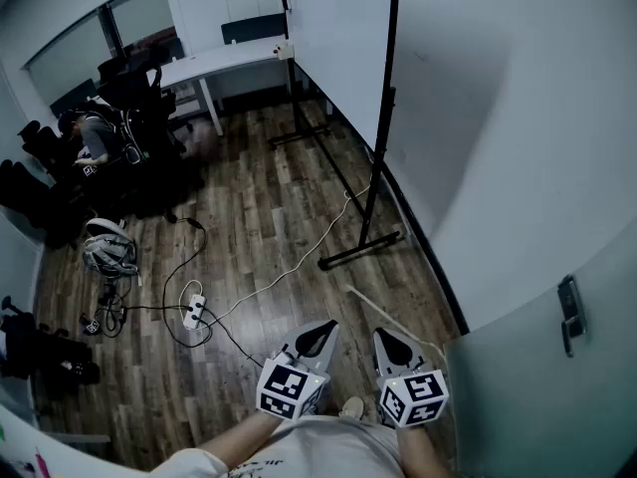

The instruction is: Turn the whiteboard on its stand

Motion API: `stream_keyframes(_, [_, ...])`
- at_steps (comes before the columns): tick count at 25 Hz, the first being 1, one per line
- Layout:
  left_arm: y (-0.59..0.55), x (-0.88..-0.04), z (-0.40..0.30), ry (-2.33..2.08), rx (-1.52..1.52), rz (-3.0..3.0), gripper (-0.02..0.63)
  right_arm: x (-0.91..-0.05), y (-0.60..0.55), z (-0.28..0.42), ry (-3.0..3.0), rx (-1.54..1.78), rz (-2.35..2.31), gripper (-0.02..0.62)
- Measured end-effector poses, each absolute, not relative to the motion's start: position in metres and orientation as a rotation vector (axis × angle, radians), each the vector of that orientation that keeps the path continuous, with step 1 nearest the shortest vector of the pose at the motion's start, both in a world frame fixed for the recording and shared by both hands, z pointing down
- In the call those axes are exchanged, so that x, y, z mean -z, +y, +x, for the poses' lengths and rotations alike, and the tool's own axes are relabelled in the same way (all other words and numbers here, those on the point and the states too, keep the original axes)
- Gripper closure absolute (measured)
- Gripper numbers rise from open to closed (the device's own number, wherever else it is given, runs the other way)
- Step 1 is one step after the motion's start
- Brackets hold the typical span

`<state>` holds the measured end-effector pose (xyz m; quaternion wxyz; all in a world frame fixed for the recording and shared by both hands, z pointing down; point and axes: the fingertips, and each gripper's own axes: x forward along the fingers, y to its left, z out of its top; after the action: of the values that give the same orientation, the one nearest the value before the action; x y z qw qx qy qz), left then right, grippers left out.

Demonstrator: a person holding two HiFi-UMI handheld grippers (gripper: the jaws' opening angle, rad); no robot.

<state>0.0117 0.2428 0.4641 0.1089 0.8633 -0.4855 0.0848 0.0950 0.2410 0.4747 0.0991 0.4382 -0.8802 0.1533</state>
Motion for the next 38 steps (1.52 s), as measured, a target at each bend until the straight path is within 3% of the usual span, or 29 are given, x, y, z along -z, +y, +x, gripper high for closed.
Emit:
stream_keyframes(16, [0.243,-0.459,0.005,-1.392,-0.231,2.556,0.595,-0.476,0.238,0.091,-2.587,-0.490,1.368,0.589])
stream_keyframes(38, [0.216,-0.468,-0.083,-1.320,-0.205,2.604,0.595,-0.486,0.216,0.014,-2.501,-0.459,1.468,0.589])
